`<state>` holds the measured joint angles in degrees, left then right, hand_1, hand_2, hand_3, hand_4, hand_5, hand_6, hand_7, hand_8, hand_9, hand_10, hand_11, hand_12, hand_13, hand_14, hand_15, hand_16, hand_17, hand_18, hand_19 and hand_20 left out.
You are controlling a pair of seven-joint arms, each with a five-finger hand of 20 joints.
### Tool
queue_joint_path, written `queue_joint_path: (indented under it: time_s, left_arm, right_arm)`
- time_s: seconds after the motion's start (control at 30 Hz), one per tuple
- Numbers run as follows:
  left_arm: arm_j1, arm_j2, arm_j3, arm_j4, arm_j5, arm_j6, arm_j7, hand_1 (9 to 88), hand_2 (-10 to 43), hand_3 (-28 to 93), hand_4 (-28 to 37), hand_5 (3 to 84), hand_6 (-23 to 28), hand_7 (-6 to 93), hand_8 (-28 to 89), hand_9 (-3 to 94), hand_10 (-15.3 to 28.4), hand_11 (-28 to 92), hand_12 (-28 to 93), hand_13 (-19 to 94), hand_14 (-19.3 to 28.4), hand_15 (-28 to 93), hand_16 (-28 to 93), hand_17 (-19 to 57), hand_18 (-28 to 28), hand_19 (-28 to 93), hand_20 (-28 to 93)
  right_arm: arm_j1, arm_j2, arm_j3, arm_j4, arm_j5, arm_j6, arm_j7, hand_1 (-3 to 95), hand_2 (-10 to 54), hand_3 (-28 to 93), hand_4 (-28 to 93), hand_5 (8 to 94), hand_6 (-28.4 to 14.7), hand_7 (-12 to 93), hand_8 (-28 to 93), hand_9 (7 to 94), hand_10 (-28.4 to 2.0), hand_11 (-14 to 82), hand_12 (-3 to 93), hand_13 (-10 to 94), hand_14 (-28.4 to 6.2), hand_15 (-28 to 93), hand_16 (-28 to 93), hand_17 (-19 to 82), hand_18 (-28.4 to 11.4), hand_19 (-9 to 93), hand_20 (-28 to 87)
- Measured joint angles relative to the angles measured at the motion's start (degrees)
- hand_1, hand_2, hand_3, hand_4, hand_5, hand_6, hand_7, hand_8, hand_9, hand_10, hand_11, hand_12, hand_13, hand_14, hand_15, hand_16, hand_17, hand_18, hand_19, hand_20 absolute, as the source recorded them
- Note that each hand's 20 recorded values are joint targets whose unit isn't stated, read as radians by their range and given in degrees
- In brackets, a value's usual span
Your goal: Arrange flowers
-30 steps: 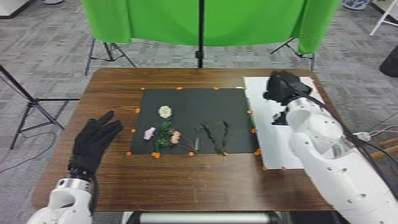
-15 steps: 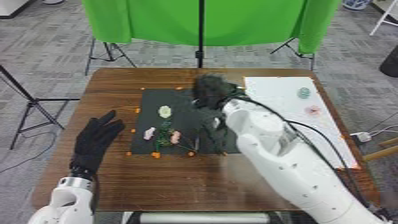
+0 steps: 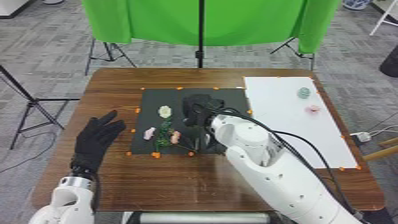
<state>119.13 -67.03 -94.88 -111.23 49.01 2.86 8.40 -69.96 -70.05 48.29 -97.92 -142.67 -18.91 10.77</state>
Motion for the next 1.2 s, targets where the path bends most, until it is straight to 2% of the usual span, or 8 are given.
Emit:
queue_joint_path:
  time_s: [0.17,0.3,0.4,0.5,0.97,1.1,1.2]
  left_arm:
    - [0.0,-0.02,-0.14,0.01,0.01,-0.43,-0.1,17.9,-3.5,66,-27.5,44.0,5.1,9.0,-6,45.0,15.0,20,13,34,17.7,16,4,3.7,14.6,5,18]
    - [0.0,-0.02,-0.3,0.02,0.01,-0.58,-0.1,17.6,-3.5,66,-27.5,43.2,4.8,8.9,-6,44.8,14.9,20,13,34,17.8,16,3,3.5,14.9,5,18]
    - [0.0,-0.01,-0.41,0.04,-0.02,-0.65,-0.08,17.4,-3.7,67,-27.5,43.0,4.7,8.8,-6,44.8,14.9,20,13,34,17.8,17,3,3.4,15.0,6,18]
    - [0.0,0.02,-0.42,0.06,-0.02,-0.77,-0.07,17.3,-3.6,67,-27.5,42.9,4.7,8.7,-6,44.7,14.8,20,13,34,17.9,17,3,3.3,15.1,6,17]
    - [0.0,0.12,-0.42,0.15,-0.02,-1.0,-0.06,17.2,-3.6,66,-27.8,42.4,4.8,8.0,-6,43.8,14.7,18,13,33,17.8,15,4,3.2,15.1,5,17]
    - [0.0,0.07,-0.42,0.15,-0.02,-1.0,0.06,17.2,-3.4,66,-27.5,41.8,4.7,6.8,-5,43.4,14.5,16,14,33,17.7,13,4,3.1,15.1,5,18]
    - [0.0,0.07,-0.41,0.15,-0.02,-0.99,0.09,17.2,-3.2,66,-27.4,41.6,4.5,6.4,-5,42.9,14.2,15,14,33,17.5,12,5,3.1,15.0,4,18]
  right_arm:
    - [-0.5,-0.8,0.7,1.1,-1.9,-0.9,-0.7,58.7,-9.4,40,-10,70.9,1.5,18,7,83.4,-10.9,25.9,25.7,91,-0.9,59,37,65,-10.0,93,56]
    - [-0.8,-1.0,1.0,1.3,-2.5,-1.5,-1.1,56.6,-9.5,41,-9,68.9,1.2,17,7,82.5,-11.1,26.2,25.2,91,-1.0,59,36,65,-10.1,93,56]
    - [-1.0,-1.0,1.4,1.3,-2.7,-2.0,-1.4,50.8,-9.5,49,-12,65.7,1.0,16,1,82.1,-11.6,26.3,25.2,90,-1.3,59,36,64,-10.4,93,56]
    - [-1.2,-0.9,1.6,1.2,-2.6,-2.6,-1.4,47.4,-9.5,52,-12,64.1,0.9,16,-8,81.5,-12.1,26.3,25.3,90,-1.5,59,37,64,-10.6,93,56]
    - [-1.5,0.2,2.8,-1.3,2.2,-4.5,1.1,40.8,-8.1,45,-7,62.3,-0.8,13,-8,79.7,-13.7,25.8,25.2,88,-2.9,59,36,62,-12.1,93,56]
    - [-1.5,0.6,5.0,-3.4,6.3,-4.6,3.3,36.4,-7.7,51,-8,62.9,-0.7,13,-8,78.4,-14.2,25.0,24.8,86,-4.8,59,35,59,-13.0,93,54]
    - [-1.8,1.7,8.8,-6.5,8.3,-1.4,5.6,33.8,-7.3,54,-9,63.4,-0.8,13,-8,76.8,-14.4,20.6,22.9,85,-6.1,55,34,57,-13.4,93,50]
